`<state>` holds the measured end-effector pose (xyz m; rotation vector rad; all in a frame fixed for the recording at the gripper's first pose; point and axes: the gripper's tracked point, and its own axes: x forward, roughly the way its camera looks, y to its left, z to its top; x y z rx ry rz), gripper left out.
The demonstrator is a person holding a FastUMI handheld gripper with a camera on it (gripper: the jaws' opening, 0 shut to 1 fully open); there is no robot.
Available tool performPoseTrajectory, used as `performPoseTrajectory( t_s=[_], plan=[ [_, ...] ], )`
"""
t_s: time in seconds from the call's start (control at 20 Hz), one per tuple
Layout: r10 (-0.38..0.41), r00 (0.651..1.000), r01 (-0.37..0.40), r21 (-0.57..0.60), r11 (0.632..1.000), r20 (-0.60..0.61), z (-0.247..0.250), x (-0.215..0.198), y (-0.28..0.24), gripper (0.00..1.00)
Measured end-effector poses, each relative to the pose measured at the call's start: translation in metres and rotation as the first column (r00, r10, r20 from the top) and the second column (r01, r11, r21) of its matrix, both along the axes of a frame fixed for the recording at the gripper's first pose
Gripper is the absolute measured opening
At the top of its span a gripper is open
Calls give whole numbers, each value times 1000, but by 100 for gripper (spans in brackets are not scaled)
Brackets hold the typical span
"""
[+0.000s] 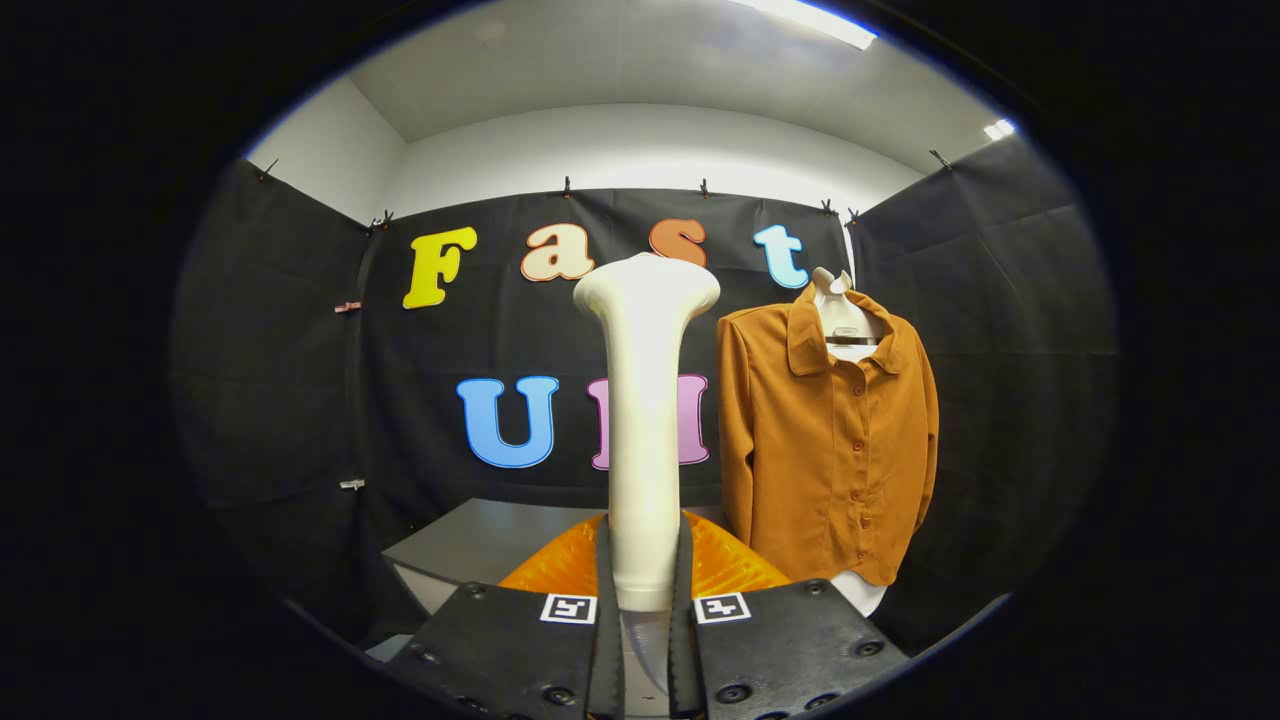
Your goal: Iron the clothes twice with a garment steamer, once on the left side and once on the right side.
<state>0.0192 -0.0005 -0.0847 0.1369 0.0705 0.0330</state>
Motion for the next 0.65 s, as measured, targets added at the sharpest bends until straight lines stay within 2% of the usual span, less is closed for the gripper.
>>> performPoseTrajectory(
  t_s=[0.65],
  plan=[
    [16, 1000, -16, -5, 1000, -19, -16, -4, 12, 21]
  ],
)
